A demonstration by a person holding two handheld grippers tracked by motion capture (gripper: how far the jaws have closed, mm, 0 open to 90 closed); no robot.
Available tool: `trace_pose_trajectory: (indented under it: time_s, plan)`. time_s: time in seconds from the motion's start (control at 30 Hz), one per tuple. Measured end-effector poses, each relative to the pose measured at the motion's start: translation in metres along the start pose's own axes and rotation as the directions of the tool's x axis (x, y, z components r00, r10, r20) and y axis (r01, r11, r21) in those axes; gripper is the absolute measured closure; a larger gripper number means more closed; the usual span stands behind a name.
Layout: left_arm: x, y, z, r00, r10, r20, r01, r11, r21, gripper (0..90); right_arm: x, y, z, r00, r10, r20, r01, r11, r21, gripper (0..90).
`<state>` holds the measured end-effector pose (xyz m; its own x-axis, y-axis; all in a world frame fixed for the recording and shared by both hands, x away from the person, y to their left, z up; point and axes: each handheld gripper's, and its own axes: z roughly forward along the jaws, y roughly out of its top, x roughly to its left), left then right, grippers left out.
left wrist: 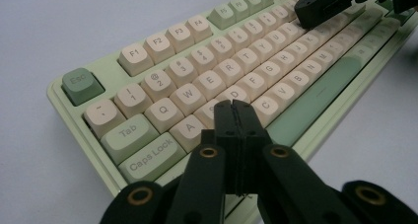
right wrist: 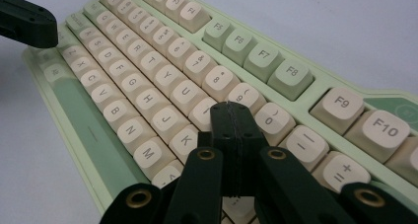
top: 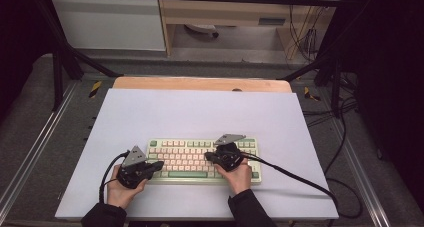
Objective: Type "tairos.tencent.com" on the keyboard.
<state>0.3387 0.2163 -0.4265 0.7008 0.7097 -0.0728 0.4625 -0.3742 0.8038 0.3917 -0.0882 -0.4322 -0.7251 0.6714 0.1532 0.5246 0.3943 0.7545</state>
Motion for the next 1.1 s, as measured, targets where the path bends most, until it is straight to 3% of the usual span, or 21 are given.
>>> trace_pose_trajectory:
  time_s: [0.53,1.1]
  plan:
    - [0.0,0.0,0.0,1.0,0.002,-0.002,-0.002,1.0,-0.001,90.0,0.01,0.004,-0.029,0.9989,-0.039,-0.026,0.038,0.999,-0.037,90.0]
    - [0.0,0.0,0.0,1.0,0.0,-0.001,0.0,1.0,-0.001,90.0,0.024,0.001,-0.027,0.9967,-0.052,-0.062,0.05,0.998,-0.031,90.0]
